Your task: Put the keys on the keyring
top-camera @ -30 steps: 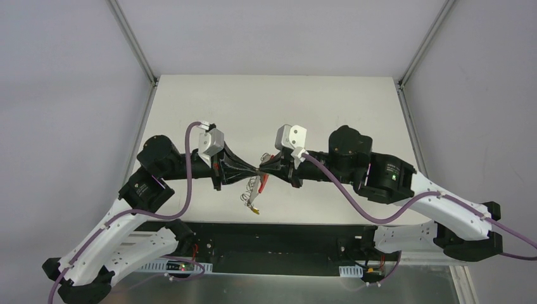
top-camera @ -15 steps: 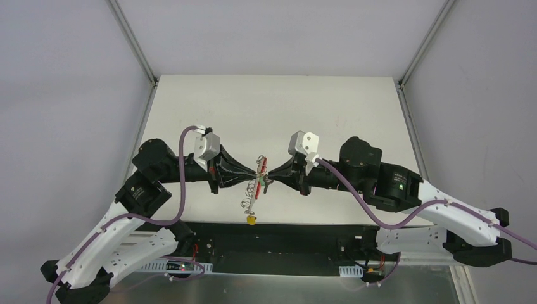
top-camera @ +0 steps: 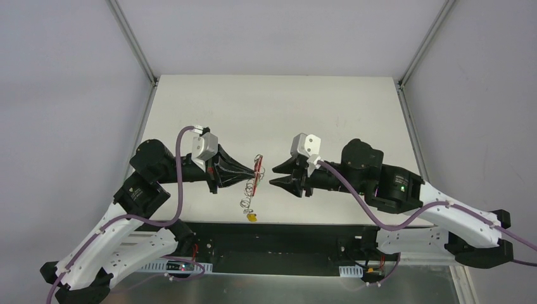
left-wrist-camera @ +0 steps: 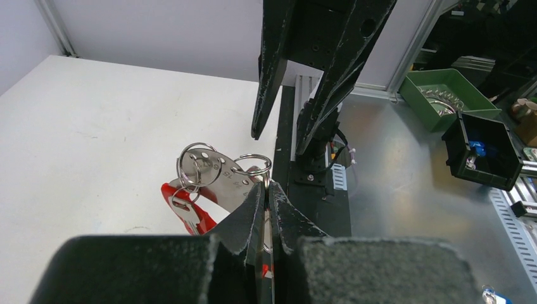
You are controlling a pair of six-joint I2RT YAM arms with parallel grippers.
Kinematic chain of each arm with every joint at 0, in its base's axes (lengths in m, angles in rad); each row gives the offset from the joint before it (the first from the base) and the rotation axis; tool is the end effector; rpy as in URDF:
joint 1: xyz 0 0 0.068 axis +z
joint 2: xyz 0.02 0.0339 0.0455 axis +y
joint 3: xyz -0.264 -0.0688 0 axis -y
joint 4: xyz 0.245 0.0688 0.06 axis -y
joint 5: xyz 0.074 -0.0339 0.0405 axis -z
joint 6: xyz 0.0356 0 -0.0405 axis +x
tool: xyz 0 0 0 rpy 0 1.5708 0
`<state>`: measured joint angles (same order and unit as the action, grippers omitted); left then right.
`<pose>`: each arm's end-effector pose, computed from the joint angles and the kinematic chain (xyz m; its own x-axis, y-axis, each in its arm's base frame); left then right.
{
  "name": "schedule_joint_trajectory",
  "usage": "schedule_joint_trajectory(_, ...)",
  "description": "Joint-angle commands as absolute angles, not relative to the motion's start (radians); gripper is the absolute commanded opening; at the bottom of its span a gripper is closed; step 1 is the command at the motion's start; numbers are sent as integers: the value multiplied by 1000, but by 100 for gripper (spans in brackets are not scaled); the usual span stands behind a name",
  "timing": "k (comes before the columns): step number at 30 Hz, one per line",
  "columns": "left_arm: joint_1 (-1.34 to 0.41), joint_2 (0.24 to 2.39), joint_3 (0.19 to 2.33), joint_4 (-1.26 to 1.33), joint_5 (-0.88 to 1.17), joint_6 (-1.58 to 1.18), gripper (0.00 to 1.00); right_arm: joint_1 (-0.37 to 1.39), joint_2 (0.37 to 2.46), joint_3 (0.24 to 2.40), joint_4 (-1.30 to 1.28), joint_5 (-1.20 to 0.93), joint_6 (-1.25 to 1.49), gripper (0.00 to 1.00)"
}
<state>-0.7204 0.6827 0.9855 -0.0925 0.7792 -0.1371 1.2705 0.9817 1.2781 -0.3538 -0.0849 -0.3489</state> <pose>0.0799 -0.1034 0.4311 0.0207 -0.1475 -0.9888 0.9980 0.0618 0.0117 0.0561 0.1914 0.4557 0.3180 -0.1246 -0.9399 -0.9238 0.1822 -0.3367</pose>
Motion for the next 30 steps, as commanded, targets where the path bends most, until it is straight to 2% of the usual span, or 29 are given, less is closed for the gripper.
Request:
schedule_joint_trajectory(1, -722, 662, 1029, -30, 781, -126, 0, 1272, 960, 1321, -365, -88, -415, 37)
schedule_joint_trajectory(5, -722, 661, 1034, -30, 789, -134, 0, 1272, 985, 1363, -383, -141, -461, 37)
schedule_joint_trajectory(10, -721, 654, 1035, -29, 780, -137, 0, 1275, 1033, 1429, -421, -238, -480, 28)
schedule_joint_trajectory(21, -721, 643, 1052, -29, 773, -145, 0, 1283, 1054, 1394, -420, -311, -429, 27)
schedule_joint_trajectory(25, -722, 646, 1058, -20, 785, -156, 0, 1285, 1051, 1363, -384, -274, -427, 29)
schedule_joint_trajectory(30, -722, 637, 1054, -5, 791, -172, 0, 1285, 1061, 1350, -332, -217, -441, 39)
